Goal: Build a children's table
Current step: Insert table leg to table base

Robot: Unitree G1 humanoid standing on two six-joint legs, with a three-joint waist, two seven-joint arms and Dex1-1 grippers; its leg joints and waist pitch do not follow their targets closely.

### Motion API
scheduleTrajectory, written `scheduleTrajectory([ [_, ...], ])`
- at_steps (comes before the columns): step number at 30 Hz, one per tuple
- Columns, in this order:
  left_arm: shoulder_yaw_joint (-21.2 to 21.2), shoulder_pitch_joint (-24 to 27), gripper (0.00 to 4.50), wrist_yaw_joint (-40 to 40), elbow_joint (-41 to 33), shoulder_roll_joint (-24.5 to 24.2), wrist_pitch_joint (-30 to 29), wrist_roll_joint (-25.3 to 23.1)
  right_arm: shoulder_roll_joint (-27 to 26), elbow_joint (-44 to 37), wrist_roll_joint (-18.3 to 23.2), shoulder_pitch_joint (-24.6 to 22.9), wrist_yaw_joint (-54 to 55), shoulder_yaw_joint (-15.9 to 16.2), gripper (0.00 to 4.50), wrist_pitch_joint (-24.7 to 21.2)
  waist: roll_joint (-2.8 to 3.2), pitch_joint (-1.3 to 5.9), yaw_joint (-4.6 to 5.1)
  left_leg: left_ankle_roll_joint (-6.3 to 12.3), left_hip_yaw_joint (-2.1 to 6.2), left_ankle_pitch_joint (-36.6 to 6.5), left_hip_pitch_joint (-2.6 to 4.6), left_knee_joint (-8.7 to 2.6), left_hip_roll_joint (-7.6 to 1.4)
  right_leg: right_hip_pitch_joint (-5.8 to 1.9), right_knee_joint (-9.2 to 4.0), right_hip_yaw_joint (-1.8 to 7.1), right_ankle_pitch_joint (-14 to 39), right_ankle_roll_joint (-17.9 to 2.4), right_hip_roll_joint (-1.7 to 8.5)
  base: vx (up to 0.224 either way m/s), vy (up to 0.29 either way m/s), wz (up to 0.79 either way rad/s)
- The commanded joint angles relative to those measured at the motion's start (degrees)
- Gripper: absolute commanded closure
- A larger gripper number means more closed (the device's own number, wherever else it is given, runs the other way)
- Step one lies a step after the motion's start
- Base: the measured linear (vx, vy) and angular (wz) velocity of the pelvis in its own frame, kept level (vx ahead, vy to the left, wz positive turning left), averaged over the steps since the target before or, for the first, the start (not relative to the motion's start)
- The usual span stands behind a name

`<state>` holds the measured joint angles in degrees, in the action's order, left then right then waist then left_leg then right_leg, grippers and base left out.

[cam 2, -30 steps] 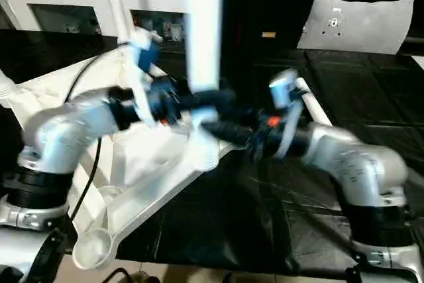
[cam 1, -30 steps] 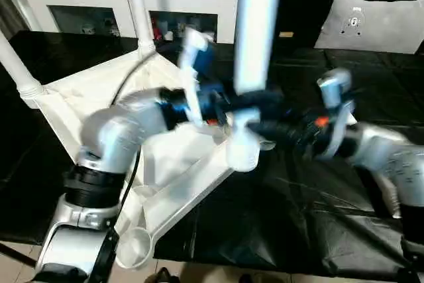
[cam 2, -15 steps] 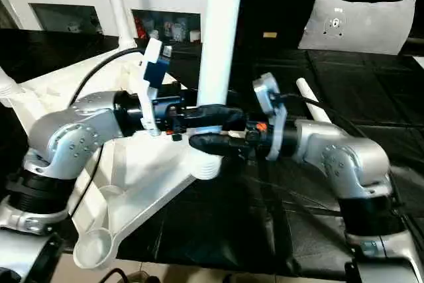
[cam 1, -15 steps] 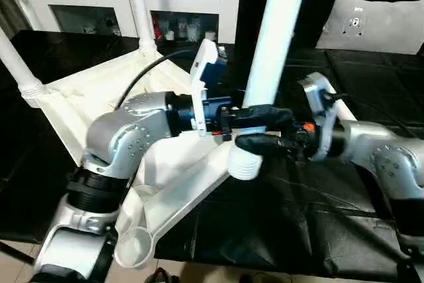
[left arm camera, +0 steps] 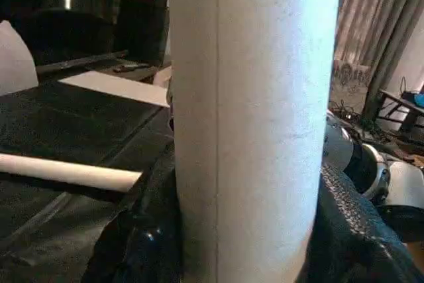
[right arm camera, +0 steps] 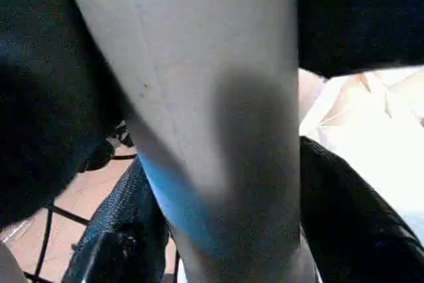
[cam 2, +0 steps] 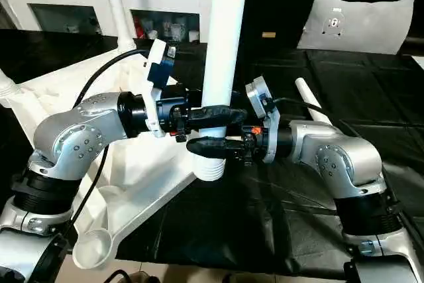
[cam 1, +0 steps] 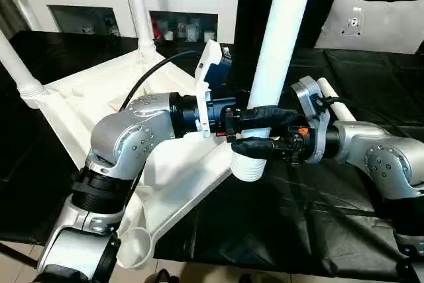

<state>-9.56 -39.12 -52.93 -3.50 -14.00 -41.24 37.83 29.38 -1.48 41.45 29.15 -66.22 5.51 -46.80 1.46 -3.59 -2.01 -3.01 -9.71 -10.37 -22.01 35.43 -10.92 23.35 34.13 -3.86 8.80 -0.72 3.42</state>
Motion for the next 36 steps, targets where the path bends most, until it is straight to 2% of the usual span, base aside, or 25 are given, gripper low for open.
scheduleTrajectory([
  [1,-0.6,-0.9,2.57,-0.7,-0.6,0.0,0.7,-0.2,0.0,0.1,-0.4,0.6,0.0,0.4,2.09,0.5,-1.0,4.49,-0.13,2.07,0.26,-8.7,0.72,-3.55,-1.49,-3.18,-4.5,2.14,21.8,-8.4,3.6,0.0,0.0,0.0],
  [2,-0.6,-0.9,2.57,-0.7,-0.6,0.0,0.7,-0.3,0.0,0.0,-0.4,0.4,0.0,0.4,2.15,0.4,-0.82,4.47,-0.16,2.07,0.29,-8.8,0.72,-3.57,-1.5,-3.16,-4.46,2.13,21.7,-8.5,3.59,0.0,0.0,0.0],
  [4,-0.6,-0.9,2.57,-0.8,-0.6,0.0,0.7,-0.3,0.0,0.0,-0.4,0.4,-0.1,0.4,2.31,0.4,-0.98,4.5,-0.1,2.04,0.25,-8.8,0.71,-3.55,-1.46,-3.25,-4.44,2.12,21.3,-8.6,3.57,0.0,0.0,0.0],
  [8,-1.7,-1.0,2.57,-1.6,-1.0,-0.9,1.9,-2.2,-0.3,0.0,-0.8,0.0,0.4,0.3,2.43,0.5,-0.87,4.47,-0.1,2.02,0.27,-9.1,0.78,-3.57,-1.49,-3.19,-4.52,2.11,21.5,-8.7,3.58,0.0,0.0,0.0],
  [10,-1.7,-0.8,2.57,-0.8,-1.7,-0.9,0.5,-1.8,-0.6,-0.3,-0.7,-0.2,0.8,0.2,2.45,0.5,-0.82,4.48,-0.07,1.92,0.32,-9.1,0.8,-3.62,-1.54,-3.19,-4.43,2.13,21.4,-8.8,3.57,0.0,0.0,0.0],
  [11,-1.5,-0.7,2.57,-0.5,-1.9,-0.7,-0.2,-1.3,-0.8,-0.3,-0.7,-0.3,1.0,0.1,2.46,0.5,-0.46,4.48,-0.12,1.78,0.37,-9.2,0.83,-3.62,-1.55,-3.17,-4.33,2.12,21.0,-9.0,3.58,0.0,0.0,0.0],
  [12,-1.3,-0.4,2.57,-0.8,-2.3,-0.6,-0.4,-0.7,-1.0,-0.3,-0.7,-0.5,1.4,0.0,2.46,0.6,-0.58,4.49,-0.04,1.76,0.3,-9.2,0.8,-3.61,-1.53,-3.2,-4.42,2.11,20.9,-9.0,3.53,0.0,0.0,0.0],
  [14,-1.0,-0.2,2.01,-0.9,-2.7,-0.4,-0.4,0.0,-1.3,-0.4,-0.8,-0.6,1.7,-0.1,2.48,0.7,-0.64,4.54,-0.09,1.79,0.33,-9.2,0.82,-3.62,-1.52,-3.24,-4.35,2.12,20.5,-9.3,3.55,0.0,0.0,0.0],
  [15,0.1,0.1,1.87,0.3,-2.9,0.7,-0.7,0.9,-1.6,-0.4,-1.0,-0.8,2.1,-0.2,2.48,0.9,-0.46,4.5,-0.03,1.66,0.32,-9.3,0.69,-3.59,-1.52,-3.29,-4.33,2.11,19.9,-9.7,3.56,0.0,0.0,0.0],
  [16,0.6,0.1,1.85,0.6,-3.0,1.1,-0.9,1.5,-1.7,-0.4,-1.1,-1.0,2.3,-0.2,2.48,1.0,-0.55,4.5,0.0,1.72,0.32,-9.3,0.66,-3.6,-1.48,-3.32,-4.39,2.09,20.0,-9.6,3.53,0.0,0.0,0.0],
  [17,2.0,0.3,1.85,1.7,-3.1,2.4,-1.3,3.1,-2.1,-0.6,-1.3,-1.4,2.8,-0.1,2.48,1.2,-0.31,4.55,-0.05,1.68,0.29,-9.3,0.78,-3.54,-1.48,-3.29,-4.37,2.1,19.6,-9.9,3.55,0.0,0.0,0.0],
  [20,4.1,0.6,1.45,2.2,-3.3,4.3,-1.5,6.0,-2.4,-1.0,-1.3,-1.9,3.3,0.0,2.56,1.4,-0.31,4.6,-0.23,1.73,0.28,-9.6,0.89,-3.54,-1.55,-3.25,-4.45,2.1,19.4,-10.1,3.49,0.0,0.0,0.0],
  [23,6.8,1.5,1.25,3.1,-4.2,7.1,-1.2,10.1,-2.9,-1.1,-1.7,-2.4,4.1,0.1,2.57,1.6,-0.39,4.56,-0.16,1.84,0.31,-10.0,0.72,-3.58,-1.46,-3.42,-4.49,2.01,19.6,-10.1,3.45,0.0,0.0,0.0],
  [25,7.4,1.9,1.09,3.7,-4.6,7.9,-1.1,11.2,-3.2,-1.2,-1.7,-2.6,4.4,0.0,2.57,1.6,-0.37,4.57,-0.24,1.88,0.34,-10.0,0.72,-3.54,-1.52,-3.4,-4.41,2.04,19.6,-10.2,3.56,0.0,0.0,0.0],
  [26,9.0,2.3,1.0,5.4,-5.1,9.8,-1.1,13.7,-3.8,-1.4,-1.6,-2.8,5.2,-0.3,2.57,1.6,-0.47,4.48,-0.12,1.91,0.24,-10.2,0.64,-3.53,-1.49,-3.42,-4.54,2.01,20.1,-10.1,3.5,0.0,0.0,0.0],
  [27,9.0,2.3,1.0,5.4,-5.1,9.8,-1.1,13.7,-3.8,-1.4,-1.6,-2.8,5.2,-0.3,2.57,1.6,-0.51,4.5,-0.19,1.9,0.28,-10.3,0.73,-3.52,-1.47,-3.37,-4.65,1.98,20.4,-10.0,3.51,0.0,0.0,0.0],
  [28,11.7,2.9,0.87,8.6,-5.9,13.0,-0.4,17.1,-4.8,-1.7,-1.3,-3.3,6.5,-0.9,2.57,1.8,-0.43,4.51,-0.1,1.9,0.37,-10.3,0.66,-3.59,-1.51,-3.4,-4.52,1.97,20.7,-9.8,3.46,0.0,0.0,0.0],
  [30,14.5,2.8,0.77,12.1,-6.5,15.9,1.7,19.2,-6.0,-2.1,-1.3,-3.8,8.2,-1.5,2.57,2.6,-0.51,4.48,0.0,1.89,0.27,-10.5,0.57,-3.44,-1.44,-3.43,-4.77,1.9,21.1,-9.9,3.47,0.0,0.0,0.0],
  [31,14.5,2.8,0.66,12.1,-6.5,15.9,1.7,19.2,-6.0,-2.1,-1.3,-3.8,8.2,-1.5,2.57,2.6,-0.54,4.45,0.02,1.88,0.32,-10.9,0.72,-3.51,-1.5,-3.3,-4.93,1.84,22.0,-9.4,3.45,0.0,0.0,0.0],
  [32,16.8,2.2,0.58,15.0,-6.4,17.7,3.3,20.9,-6.9,-2.3,-1.7,-3.9,9.9,-2.0,2.57,3.4,-0.42,4.4,0.07,1.85,0.31,-11.0,0.69,-3.51,-1.47,-3.28,-5.01,1.82,22.8,-8.8,3.42,0.0,0.0,0.0],
  [33,17.3,2.0,0.55,16.0,-6.3,17.8,4.1,20.2,-7.4,-2.4,-2.2,-3.9,10.9,-2.2,2.57,4.0,-0.52,4.38,0.1,1.9,0.26,-11.1,0.73,-3.48,-1.34,-3.25,-5.17,1.75,23.5,-8.5,3.39,0.0,0.0,0.0],
  [34,18.8,1.3,0.55,19.5,-6.2,18.1,6.7,17.3,-8.8,-2.6,-4.1,-4.1,14.6,-3.1,2.57,6.1,-0.33,4.38,0.04,1.67,0.4,-11.1,0.82,-3.6,-1.49,-3.08,-5.25,1.76,24.1,-7.8,3.39,0.0,0.0,0.0],
  [36,19.9,0.8,0.55,22.8,-6.2,17.9,9.6,13.2,-10.0,-2.9,-6.2,-4.4,17.6,-3.5,2.57,8.4,-0.47,4.33,0.39,1.14,0.39,-11.5,0.85,-3.64,-1.34,-2.94,-5.44,1.6,25.2,-6.4,3.22,0.0,0.0,0.0],
])
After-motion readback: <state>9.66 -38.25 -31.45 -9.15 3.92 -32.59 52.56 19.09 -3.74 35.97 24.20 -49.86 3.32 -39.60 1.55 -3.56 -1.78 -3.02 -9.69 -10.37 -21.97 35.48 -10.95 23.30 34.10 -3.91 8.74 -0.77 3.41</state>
